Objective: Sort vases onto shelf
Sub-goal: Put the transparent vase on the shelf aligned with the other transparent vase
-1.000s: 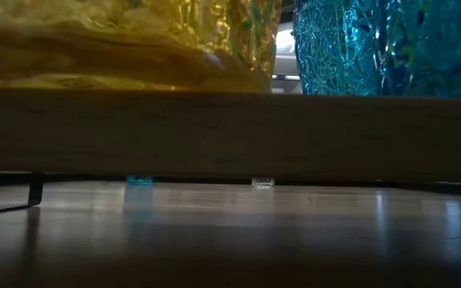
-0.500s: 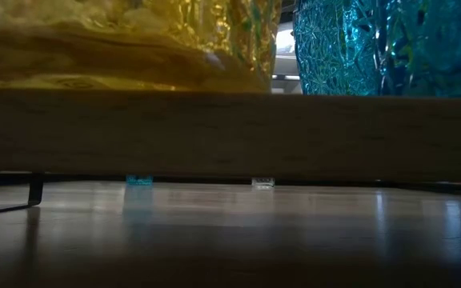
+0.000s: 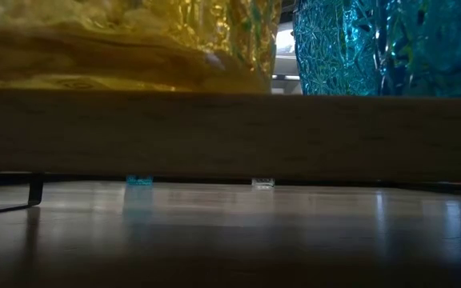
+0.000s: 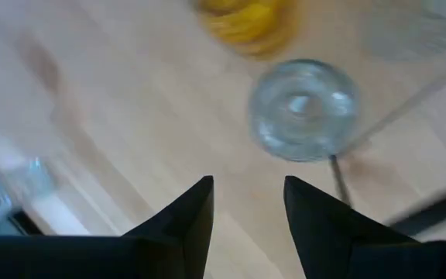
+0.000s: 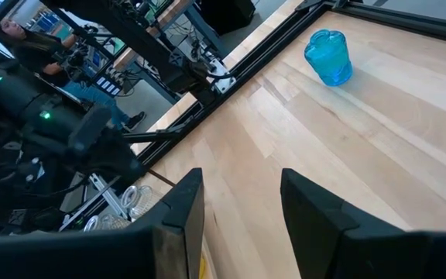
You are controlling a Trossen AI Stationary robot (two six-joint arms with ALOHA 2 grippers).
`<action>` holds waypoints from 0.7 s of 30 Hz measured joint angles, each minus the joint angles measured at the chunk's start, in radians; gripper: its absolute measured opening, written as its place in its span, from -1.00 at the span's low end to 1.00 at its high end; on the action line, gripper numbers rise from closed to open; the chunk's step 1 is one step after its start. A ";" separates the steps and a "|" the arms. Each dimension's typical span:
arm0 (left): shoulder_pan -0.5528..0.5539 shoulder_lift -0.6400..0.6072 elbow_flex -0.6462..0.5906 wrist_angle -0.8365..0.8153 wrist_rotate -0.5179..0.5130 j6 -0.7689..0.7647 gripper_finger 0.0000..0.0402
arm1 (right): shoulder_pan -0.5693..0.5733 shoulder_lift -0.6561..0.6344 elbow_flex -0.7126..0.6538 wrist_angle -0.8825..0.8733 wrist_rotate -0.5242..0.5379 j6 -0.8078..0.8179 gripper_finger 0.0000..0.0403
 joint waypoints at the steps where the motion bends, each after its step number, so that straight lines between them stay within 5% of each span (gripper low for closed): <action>1: 0.015 0.000 0.000 0.006 0.000 -0.031 -0.25 | 0.000 0.000 0.000 0.000 0.000 0.000 -0.33; 7: 0.135 0.000 0.000 0.038 0.010 -0.171 -0.25 | 0.000 0.000 0.000 0.000 0.000 0.002 -0.33; 13: 0.245 0.000 -0.026 0.085 0.218 -0.197 -0.25 | 0.000 0.000 0.000 0.000 0.000 0.002 -0.33; 21: 0.262 0.000 -0.048 0.079 0.337 -0.194 -0.25 | 0.000 0.000 0.000 -0.001 0.000 0.002 -0.33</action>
